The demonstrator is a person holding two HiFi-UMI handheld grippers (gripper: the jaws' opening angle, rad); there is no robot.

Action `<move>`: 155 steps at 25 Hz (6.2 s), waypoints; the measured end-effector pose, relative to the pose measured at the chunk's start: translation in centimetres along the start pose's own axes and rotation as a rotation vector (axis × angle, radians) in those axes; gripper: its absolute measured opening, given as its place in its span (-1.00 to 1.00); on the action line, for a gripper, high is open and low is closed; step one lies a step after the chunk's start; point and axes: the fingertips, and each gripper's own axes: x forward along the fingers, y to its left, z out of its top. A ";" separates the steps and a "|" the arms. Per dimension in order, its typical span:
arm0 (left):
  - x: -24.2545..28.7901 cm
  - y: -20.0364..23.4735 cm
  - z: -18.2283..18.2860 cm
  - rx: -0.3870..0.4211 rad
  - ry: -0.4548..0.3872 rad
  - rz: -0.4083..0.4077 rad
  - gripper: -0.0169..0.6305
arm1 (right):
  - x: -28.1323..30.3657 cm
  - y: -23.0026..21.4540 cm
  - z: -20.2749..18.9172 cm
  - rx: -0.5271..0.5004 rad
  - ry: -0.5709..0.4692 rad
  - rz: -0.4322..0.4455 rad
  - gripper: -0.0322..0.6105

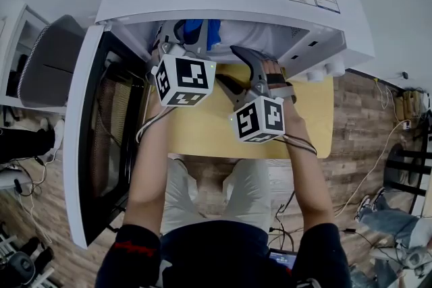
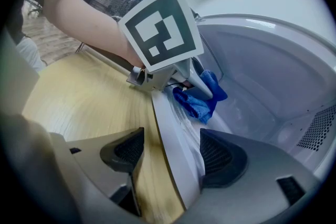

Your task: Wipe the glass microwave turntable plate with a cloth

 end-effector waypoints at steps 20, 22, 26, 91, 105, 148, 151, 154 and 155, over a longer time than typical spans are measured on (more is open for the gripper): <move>1.2 -1.6 0.9 -0.086 -0.004 -0.100 -0.75 | 0.1 -0.1 0.0 -0.003 0.002 -0.002 0.01; 1.4 -2.0 1.2 -0.088 -0.007 -0.112 -0.75 | 0.0 0.0 0.0 -0.003 0.003 -0.003 0.01; 1.8 -3.0 1.9 -0.079 -0.018 -0.141 -0.75 | 0.1 -0.1 0.0 -0.005 0.003 -0.003 0.01; 0.0 0.9 -0.9 -0.086 0.111 0.037 -0.74 | -0.1 -0.4 0.2 0.050 0.018 0.036 0.01; -2.0 0.5 -0.4 -0.150 0.141 -0.008 -0.74 | -1.0 -0.4 1.4 0.145 0.038 0.093 0.00; -17.4 0.1 14.7 -0.308 0.290 -0.247 -0.74 | -18.6 -13.9 12.3 0.734 -0.019 -0.065 -0.87; -18.5 1.0 16.4 -0.303 0.252 -0.239 -0.74 | -19.9 -14.6 13.9 0.691 -0.045 -0.096 -0.87; -19.4 2.2 17.8 -0.291 0.221 -0.221 -0.74 | -21.0 -15.2 15.2 0.706 -0.081 -0.121 -0.87; -19.7 2.6 18.2 -0.284 0.211 -0.216 -0.74 | -21.3 -15.6 15.6 0.722 -0.097 -0.134 -0.87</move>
